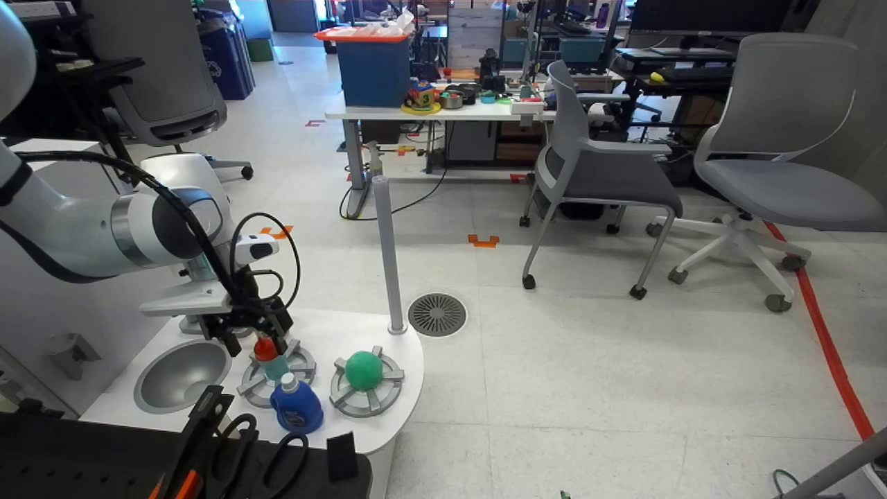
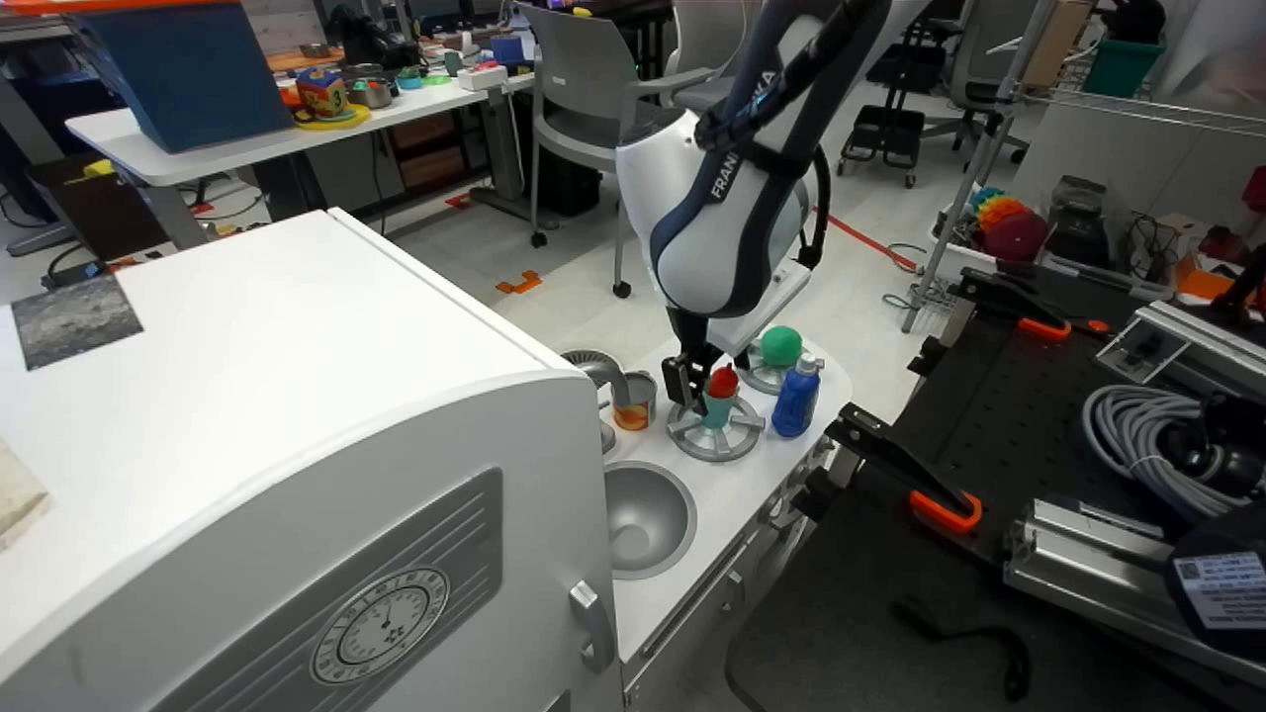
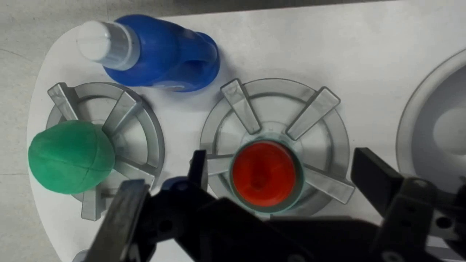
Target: Put the red sauce bottle inside the light blue cup
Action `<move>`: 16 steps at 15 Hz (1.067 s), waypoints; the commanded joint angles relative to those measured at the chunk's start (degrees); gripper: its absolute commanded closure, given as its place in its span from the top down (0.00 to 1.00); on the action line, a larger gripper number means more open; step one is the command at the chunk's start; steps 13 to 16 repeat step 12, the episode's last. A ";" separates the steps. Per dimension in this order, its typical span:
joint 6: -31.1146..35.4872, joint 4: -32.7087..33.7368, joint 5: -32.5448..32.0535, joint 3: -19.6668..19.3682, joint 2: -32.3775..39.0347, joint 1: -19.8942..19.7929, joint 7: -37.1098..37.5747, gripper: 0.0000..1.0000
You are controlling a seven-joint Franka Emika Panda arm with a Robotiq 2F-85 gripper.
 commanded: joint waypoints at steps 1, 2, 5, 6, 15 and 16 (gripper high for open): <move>-2.51 -4.06 0.55 0.74 -3.81 -0.50 -1.44 1.00; -2.92 -5.14 0.56 0.47 -4.67 -0.22 -0.91 1.00; -4.30 -12.08 1.09 0.85 -10.94 -0.71 -0.74 1.00; -4.36 -13.92 1.24 0.91 -12.70 -0.85 -0.70 1.00; -3.32 -14.86 0.80 0.51 -13.73 -0.59 0.01 1.00; -3.32 -14.86 0.80 0.51 -13.73 -0.59 0.01 1.00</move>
